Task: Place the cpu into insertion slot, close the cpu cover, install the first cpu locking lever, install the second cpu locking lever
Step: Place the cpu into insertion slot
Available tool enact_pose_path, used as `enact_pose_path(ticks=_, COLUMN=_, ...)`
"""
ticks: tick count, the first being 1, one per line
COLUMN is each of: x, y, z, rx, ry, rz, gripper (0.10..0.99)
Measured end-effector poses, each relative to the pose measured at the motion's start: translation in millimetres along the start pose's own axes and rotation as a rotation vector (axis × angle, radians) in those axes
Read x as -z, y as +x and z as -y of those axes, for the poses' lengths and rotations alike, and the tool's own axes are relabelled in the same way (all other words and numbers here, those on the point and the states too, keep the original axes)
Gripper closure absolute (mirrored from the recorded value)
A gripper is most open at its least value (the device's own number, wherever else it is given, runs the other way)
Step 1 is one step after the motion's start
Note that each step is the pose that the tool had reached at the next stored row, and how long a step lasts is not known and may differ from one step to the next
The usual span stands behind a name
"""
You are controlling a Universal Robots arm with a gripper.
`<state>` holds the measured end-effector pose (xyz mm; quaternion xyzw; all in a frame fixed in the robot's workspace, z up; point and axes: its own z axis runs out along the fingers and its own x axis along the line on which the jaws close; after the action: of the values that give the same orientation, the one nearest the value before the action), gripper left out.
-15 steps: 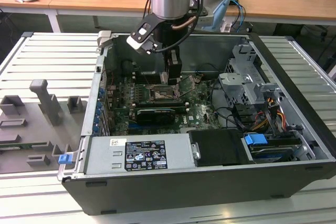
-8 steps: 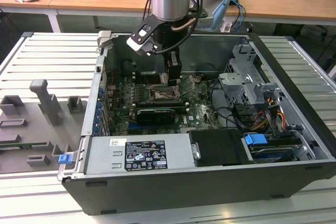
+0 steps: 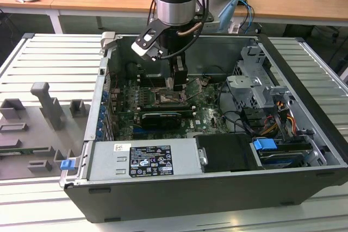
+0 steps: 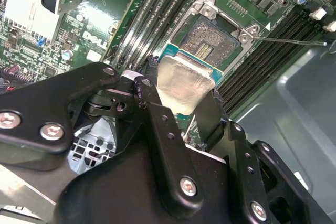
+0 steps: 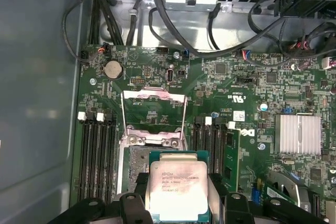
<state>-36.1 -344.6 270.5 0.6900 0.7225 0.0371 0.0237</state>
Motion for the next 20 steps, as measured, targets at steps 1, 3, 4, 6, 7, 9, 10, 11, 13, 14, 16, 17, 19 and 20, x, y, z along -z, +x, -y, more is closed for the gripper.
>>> enact_pose_path(ticks=1, x=-0.7, y=1.2, z=0.0, rx=-0.001, ry=0.000, rz=0.0001, gripper=0.561)
enact_pose_path(ticks=3, x=-3.9, y=3.9, z=0.5, rx=-0.011, ry=0.000, rz=0.0008, gripper=0.561)
enact_pose_path(ticks=4, x=-5.0, y=4.3, z=0.6, rx=-0.016, ry=0.000, rz=0.0013, gripper=0.561)
enact_pose_path(ticks=6, x=-8.3, y=5.7, z=0.9, rx=-0.029, ry=0.000, rz=0.0027, gripper=0.561)
enact_pose_path(ticks=7, x=-11.4, y=6.8, z=1.0, rx=-0.031, ry=-0.001, rz=0.0027, gripper=0.561)
enact_pose_path(ticks=9, x=-15.7, y=7.1, z=1.3, rx=-0.031, ry=-0.001, rz=0.0027, gripper=0.561)
enact_pose_path(ticks=10, x=-16.9, y=7.2, z=1.5, rx=-0.031, ry=-0.001, rz=0.0028, gripper=0.561)
enact_pose_path(ticks=11, x=-17.7, y=7.2, z=1.6, rx=-0.031, ry=-0.001, rz=0.0029, gripper=0.561)
enact_pose_path(ticks=13, x=-19.4, y=7.1, z=1.7, rx=-0.031, ry=0.000, rz=0.0030, gripper=0.561)
enact_pose_path(ticks=14, x=-20.3, y=7.1, z=1.8, rx=-0.031, ry=0.000, rz=0.0031, gripper=0.561)
enact_pose_path(ticks=16, x=-21.1, y=7.1, z=1.9, rx=-0.031, ry=0.000, rz=0.0031, gripper=0.561)
enact_pose_path(ticks=17, x=-21.6, y=7.1, z=1.9, rx=-0.031, ry=0.000, rz=0.0030, gripper=0.561)
enact_pose_path(ticks=19, x=-22.0, y=7.1, z=1.9, rx=-0.031, ry=0.000, rz=0.0032, gripper=0.561)
enact_pose_path(ticks=20, x=-22.2, y=7.1, z=2.0, rx=-0.031, ry=0.000, rz=0.0031, gripper=0.561)
